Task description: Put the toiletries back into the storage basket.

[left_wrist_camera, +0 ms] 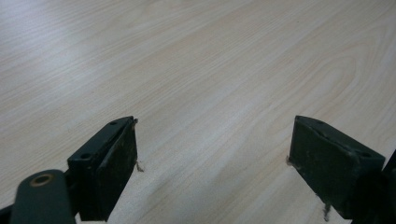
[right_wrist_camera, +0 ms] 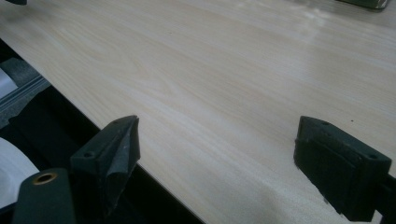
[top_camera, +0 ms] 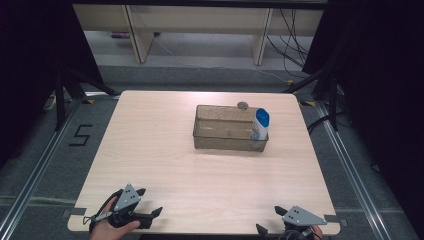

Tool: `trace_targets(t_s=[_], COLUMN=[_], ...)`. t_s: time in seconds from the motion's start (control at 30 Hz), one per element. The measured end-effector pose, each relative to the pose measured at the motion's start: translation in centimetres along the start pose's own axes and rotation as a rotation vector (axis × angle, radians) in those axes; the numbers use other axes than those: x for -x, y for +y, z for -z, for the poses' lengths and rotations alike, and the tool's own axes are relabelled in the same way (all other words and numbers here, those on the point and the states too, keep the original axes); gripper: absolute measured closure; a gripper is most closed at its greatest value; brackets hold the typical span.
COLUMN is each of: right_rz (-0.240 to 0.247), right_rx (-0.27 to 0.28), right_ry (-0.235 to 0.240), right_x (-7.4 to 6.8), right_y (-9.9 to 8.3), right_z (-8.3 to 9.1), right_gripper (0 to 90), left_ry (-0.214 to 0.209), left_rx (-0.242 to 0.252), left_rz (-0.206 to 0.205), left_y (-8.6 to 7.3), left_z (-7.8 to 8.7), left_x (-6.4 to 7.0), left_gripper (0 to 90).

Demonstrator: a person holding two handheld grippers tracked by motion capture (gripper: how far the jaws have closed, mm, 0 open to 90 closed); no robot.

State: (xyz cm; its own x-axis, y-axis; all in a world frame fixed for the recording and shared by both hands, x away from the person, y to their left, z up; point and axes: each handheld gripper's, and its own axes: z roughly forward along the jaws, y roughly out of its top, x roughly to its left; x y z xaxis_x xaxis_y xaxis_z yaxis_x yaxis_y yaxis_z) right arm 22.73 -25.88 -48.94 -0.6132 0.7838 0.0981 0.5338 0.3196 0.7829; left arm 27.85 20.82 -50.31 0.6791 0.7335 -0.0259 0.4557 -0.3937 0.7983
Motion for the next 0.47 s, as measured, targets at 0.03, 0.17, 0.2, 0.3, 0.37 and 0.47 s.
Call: trace_targets(t_s=[0.03, 0.17, 0.2, 0.3, 0.37, 0.47], right_rz=[-0.001, 0.014, -0.007, -0.001, 0.013, -0.009], right_rx=[0.000, 0.005, -0.001, -0.001, 0.004, 0.001], right_ry=[0.000, 0.002, 0.008, 0.004, 0.006, 0.011], right_x=[0.00, 0.14, -0.01, 0.04, 0.13, -0.02], right_y=[0.00, 0.03, 0.01, 0.03, 0.07, 0.05], right_z=[-0.01, 0.02, 0.04, 0.04, 0.10, 0.12], right_gripper=[15.6, 15.6, 15.6, 15.6, 15.6, 15.6], left_ry=[0.000, 0.000, 0.004, 0.005, 0.005, 0.006], left_rx=[-0.001, 0.000, -0.002, -0.011, -0.011, -0.012], left_rz=[0.000, 0.000, 0.000, -0.012, -0.012, -0.012], left_y=[0.00, 0.01, 0.02, 0.03, 0.03, 0.03], left_z=[0.00, 0.00, 0.04, 0.12, 0.11, 0.11], left_x=[0.00, 0.00, 0.02, -0.07, -0.07, -0.07], left_gripper=[14.8, 14.8, 14.8, 14.8, 14.8, 14.8])
